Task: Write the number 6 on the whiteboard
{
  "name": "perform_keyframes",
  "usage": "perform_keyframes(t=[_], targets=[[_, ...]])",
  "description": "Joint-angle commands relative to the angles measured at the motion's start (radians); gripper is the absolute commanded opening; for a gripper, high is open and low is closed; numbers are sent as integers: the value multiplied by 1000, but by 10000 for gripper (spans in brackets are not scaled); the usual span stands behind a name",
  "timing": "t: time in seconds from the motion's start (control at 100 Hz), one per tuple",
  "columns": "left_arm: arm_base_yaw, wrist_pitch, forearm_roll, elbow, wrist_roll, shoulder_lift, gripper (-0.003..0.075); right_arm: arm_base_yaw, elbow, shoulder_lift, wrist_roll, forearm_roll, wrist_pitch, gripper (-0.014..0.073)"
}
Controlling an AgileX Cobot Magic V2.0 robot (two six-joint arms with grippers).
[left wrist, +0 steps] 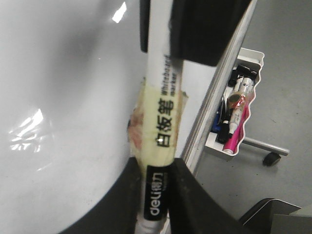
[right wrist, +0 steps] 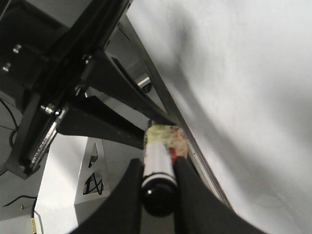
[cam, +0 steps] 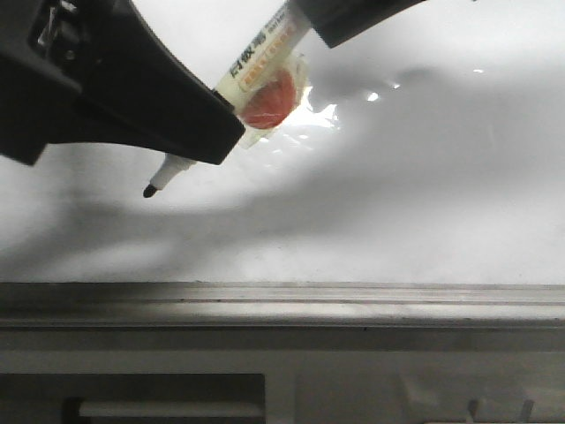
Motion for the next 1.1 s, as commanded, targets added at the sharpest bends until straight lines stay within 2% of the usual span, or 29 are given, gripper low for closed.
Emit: perform_keyframes(t=[0.0, 0.07, 0.14, 0.21, 0.26, 0.28, 0.29, 0.36, 0.58, 0.77, 0.91, 1.09], targets=[[-8, -53, -19, -34, 0, -16, -18, 3, -33, -19, -20, 60, -16, -52], [-8, -53, -21, -34, 0, -16, 10, 3, -33, -19, -25, 60, -16, -51], [-8, -55, -23, -34, 0, -16, 111, 3, -33, -19, -25, 60, -19, -49], [0, -58, -37, -34, 0, -19, 279, 3, -33, -21, -25, 60, -19, -43], [16, -60, -65, -34, 0, -21, 433, 3, -30, -25, -27, 60, -23, -43], [26, -61, -76, -34, 0, -27, 469, 3, -28, -31, -27, 60, -28, -43], [33, -61, -84, -34, 0, -27, 517, 3, -25, -33, -27, 60, -31, -43], [71, -61, -121, -34, 0, -46, 606, 3, -3, -63, -27, 60, -69, -43], [278, -24, -232, -26, 0, -160, 619, 3, 157, -263, -27, 41, -288, -44], [445, -28, -328, 74, 0, -302, 619, 3, 307, -456, -53, 26, -460, -46], [511, -61, -378, 163, 0, -410, 619, 3, 375, -530, -53, 26, -621, -45], [527, -93, -402, 221, 0, -501, 619, 3, 383, -521, -53, 26, -758, -45]])
